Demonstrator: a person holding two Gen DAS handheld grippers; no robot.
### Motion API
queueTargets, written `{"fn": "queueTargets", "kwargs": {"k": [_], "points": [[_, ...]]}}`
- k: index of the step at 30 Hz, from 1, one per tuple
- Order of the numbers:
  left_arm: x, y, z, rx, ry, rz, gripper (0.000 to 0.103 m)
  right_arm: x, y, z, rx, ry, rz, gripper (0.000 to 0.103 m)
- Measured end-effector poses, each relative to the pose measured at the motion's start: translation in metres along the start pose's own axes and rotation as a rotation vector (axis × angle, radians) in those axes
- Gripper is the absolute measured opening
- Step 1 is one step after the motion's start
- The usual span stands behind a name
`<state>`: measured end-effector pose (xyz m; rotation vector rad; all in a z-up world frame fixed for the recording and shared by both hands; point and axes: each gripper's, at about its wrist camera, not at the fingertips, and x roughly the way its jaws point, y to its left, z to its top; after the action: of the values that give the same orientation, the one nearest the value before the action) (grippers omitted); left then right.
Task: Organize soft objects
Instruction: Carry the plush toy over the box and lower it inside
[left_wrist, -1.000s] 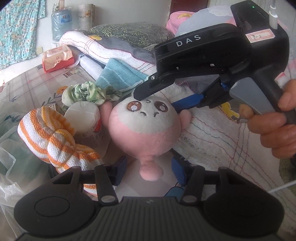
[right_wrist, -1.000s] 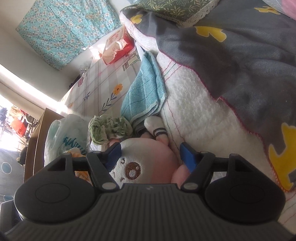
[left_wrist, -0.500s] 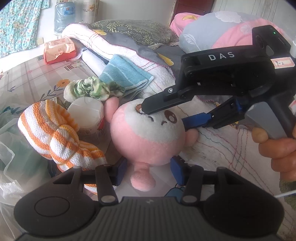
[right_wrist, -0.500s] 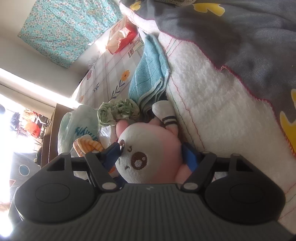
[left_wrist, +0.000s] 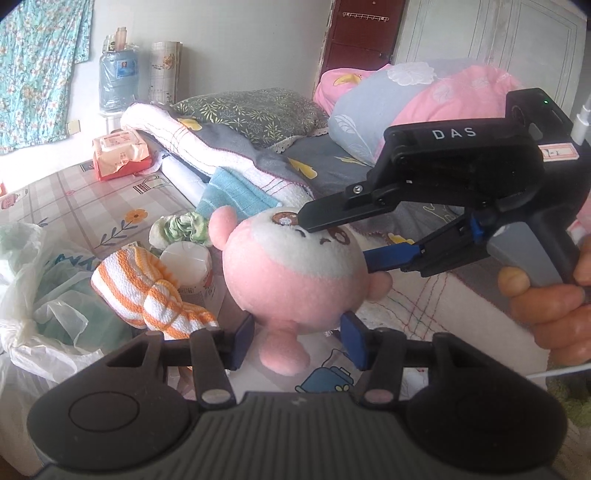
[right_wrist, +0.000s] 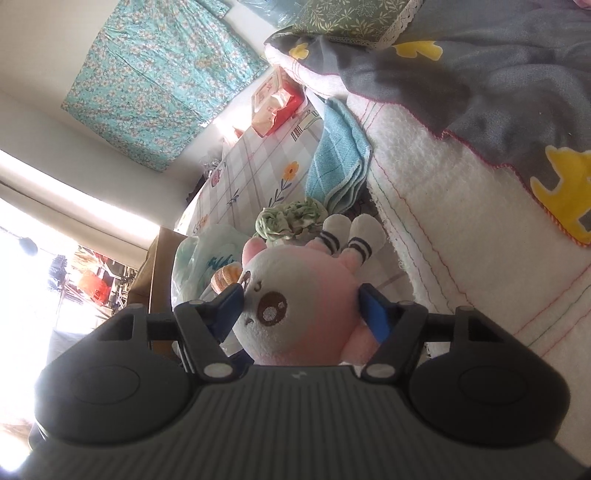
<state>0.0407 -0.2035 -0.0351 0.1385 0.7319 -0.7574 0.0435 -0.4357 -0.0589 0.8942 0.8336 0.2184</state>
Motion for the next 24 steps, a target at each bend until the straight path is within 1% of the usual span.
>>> {"fn": "queueTargets", "kwargs": {"k": [3,6,8,11,14,15,18,21,22,24], "points": [[-0.025,0.006,0.003,-0.007,-0.047,0.014,0.052,-0.008,0.02,-0.005,-0.026,-0.014,0.036,0.068],[-0.055,0.016,0.005,-0.025,-0.098,0.046,0.052,-0.01,0.053,-0.011,-0.076,-0.017,0.08,0.068],[-0.078,0.026,0.005,-0.044,-0.136,0.083,0.053,-0.007,0.075,-0.016,-0.112,-0.012,0.115,0.068],[-0.113,0.046,0.002,-0.082,-0.187,0.157,0.053,0.006,0.119,-0.023,-0.178,0.017,0.171,0.069],[-0.147,0.071,-0.006,-0.139,-0.229,0.235,0.053,0.032,0.174,-0.033,-0.269,0.077,0.229,0.069],[-0.161,0.083,-0.01,-0.166,-0.244,0.272,0.054,0.043,0.192,-0.037,-0.298,0.102,0.246,0.069],[-0.192,0.117,-0.019,-0.239,-0.262,0.356,0.054,0.082,0.252,-0.048,-0.389,0.192,0.291,0.069],[-0.22,0.158,-0.029,-0.321,-0.254,0.429,0.054,0.126,0.304,-0.059,-0.464,0.287,0.316,0.069],[-0.224,0.171,-0.03,-0.347,-0.244,0.444,0.054,0.148,0.324,-0.063,-0.488,0.331,0.318,0.069],[-0.232,0.203,-0.034,-0.407,-0.208,0.47,0.054,0.183,0.35,-0.071,-0.519,0.401,0.309,0.07]]}}
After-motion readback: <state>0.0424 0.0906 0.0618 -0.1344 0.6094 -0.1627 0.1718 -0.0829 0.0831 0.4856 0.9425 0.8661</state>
